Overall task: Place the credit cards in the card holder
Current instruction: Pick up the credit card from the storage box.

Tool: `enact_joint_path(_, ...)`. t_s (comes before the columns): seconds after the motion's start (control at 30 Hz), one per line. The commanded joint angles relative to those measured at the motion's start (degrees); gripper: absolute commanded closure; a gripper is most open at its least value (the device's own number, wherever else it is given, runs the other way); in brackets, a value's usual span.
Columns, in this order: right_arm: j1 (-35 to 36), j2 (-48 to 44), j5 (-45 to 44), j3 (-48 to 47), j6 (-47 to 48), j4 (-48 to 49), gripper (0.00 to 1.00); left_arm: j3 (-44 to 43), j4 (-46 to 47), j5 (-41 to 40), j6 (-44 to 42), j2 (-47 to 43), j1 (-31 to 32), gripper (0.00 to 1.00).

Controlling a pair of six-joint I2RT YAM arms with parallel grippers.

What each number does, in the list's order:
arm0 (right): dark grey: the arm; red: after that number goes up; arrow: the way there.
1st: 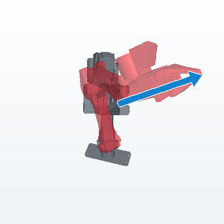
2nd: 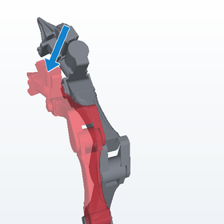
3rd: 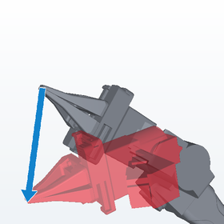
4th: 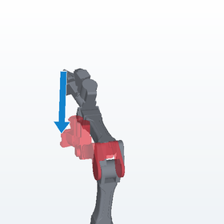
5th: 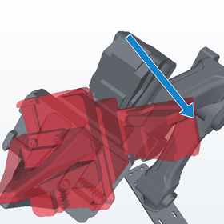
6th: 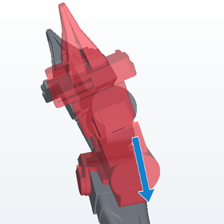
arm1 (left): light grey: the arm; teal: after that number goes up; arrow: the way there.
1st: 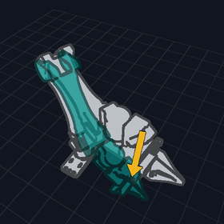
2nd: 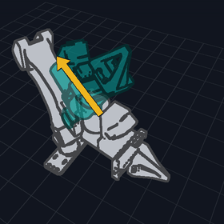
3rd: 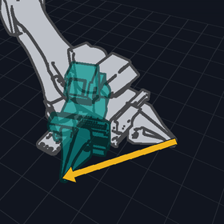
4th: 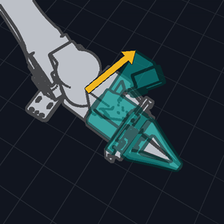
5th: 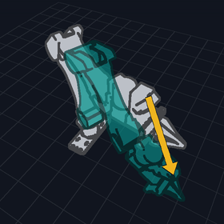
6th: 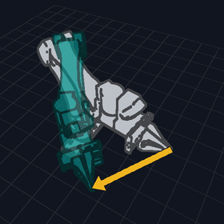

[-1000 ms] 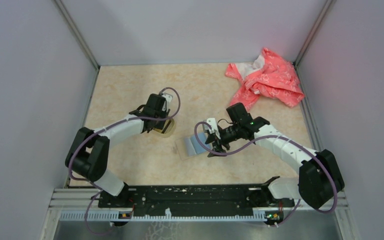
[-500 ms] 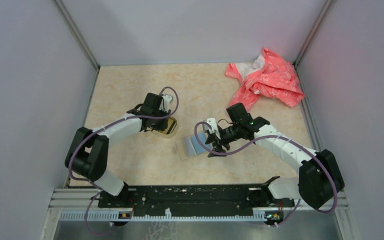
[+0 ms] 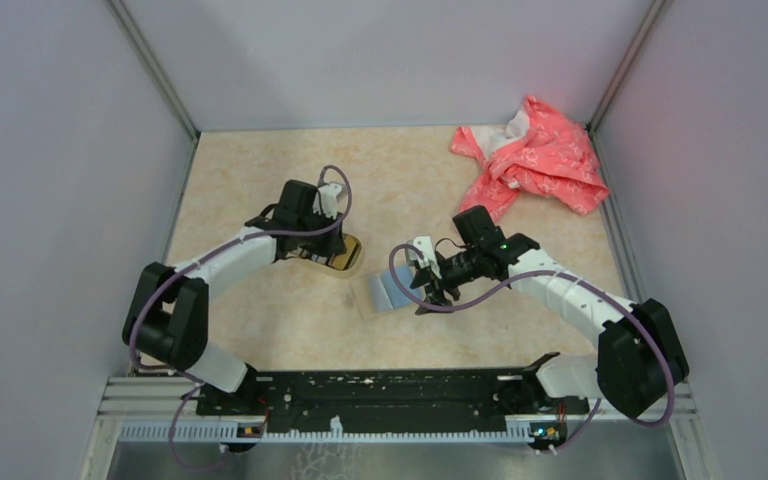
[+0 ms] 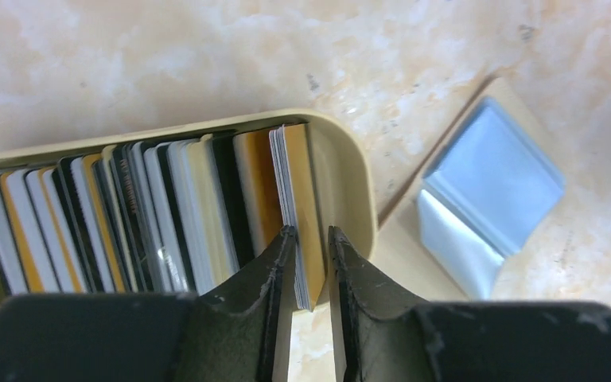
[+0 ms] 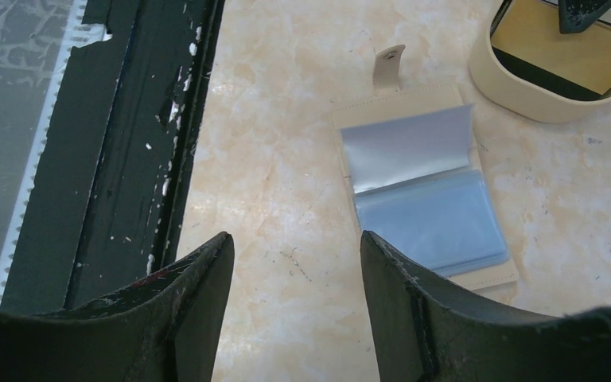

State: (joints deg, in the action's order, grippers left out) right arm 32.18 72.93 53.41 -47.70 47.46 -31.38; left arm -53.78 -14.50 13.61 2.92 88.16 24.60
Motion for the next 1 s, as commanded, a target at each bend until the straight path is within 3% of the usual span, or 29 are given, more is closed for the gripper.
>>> enact_joint_path(0.0,-0.2,-0.5,2.4,-2.4,1.1,0.3,0.4,0.8,3.5,7.0,2.6,-1.5,-0.4,0.73)
enact_joint_path(0.23,-0.2,-0.7,2.4,-2.4,1.1,0.2,0.4,0.9,3.7,7.2,2.8,1.7,-0.3,0.73)
enact_joint_path(0.43,-0.2,-0.7,2.5,-2.4,1.1,0.2,0.4,-0.1,2.5,5.2,2.0,4.3,-0.4,0.64)
enact_joint_path(0.8,-0.2,-0.7,2.7,-2.4,1.1,0.1,0.4,-1.5,2.2,5.6,1.5,6.1,-0.3,0.64)
enact_joint_path(0.97,-0.3,-0.7,2.6,-2.4,1.1,0.2,0.4,-4.4,0.2,7.5,1.8,8.4,-1.1,0.57)
